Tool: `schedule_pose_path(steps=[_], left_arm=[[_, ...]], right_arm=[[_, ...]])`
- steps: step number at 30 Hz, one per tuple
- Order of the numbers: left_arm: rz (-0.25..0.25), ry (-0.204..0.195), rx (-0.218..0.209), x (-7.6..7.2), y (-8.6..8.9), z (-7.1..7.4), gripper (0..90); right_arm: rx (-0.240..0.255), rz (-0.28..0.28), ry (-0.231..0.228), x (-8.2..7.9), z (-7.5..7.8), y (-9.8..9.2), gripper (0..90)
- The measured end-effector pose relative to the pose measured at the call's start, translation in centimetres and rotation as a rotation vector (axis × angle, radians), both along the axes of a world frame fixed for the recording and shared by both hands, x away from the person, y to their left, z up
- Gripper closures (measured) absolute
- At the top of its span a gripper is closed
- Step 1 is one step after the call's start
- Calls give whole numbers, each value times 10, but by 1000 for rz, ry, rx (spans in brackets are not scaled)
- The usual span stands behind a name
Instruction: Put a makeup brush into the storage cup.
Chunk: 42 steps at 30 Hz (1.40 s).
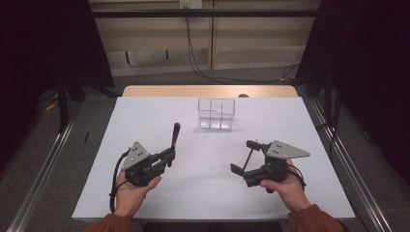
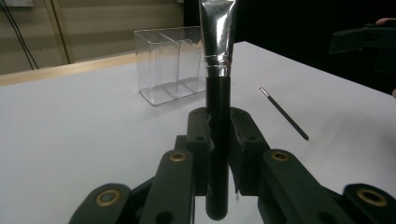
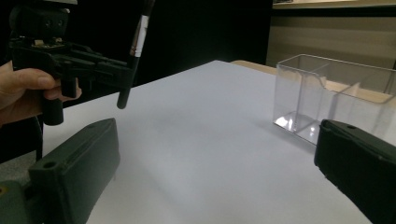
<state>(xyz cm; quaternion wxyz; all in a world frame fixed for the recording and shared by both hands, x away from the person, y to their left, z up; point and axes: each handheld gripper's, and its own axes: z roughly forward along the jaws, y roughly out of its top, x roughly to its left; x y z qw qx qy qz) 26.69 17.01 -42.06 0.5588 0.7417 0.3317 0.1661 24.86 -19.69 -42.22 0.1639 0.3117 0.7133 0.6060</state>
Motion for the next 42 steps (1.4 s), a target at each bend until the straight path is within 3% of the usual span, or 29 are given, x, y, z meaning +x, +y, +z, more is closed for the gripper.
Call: schedule_pose_path(steps=[5,10,16,25,31,42], left_arm=[[-7,0,-17,0,-3,0,798],[-32,4,-11,1,-8,-2,798],[-60,0,-27,3,-18,-1,798],[-100,-6,-36,5,-38,1,798],[-123,-18,-20,5,-48,1,798],[-137,-13,-11,3,-49,-3,797]], right_arm=[[34,16,3,5,5,17,0],[20,35,44,8,6,34,0],[34,40,38,13,12,45,24],[84,65,52,28,18,59,196],[100,84,68,36,18,69,340],[73,122,81,43,18,85,604]])
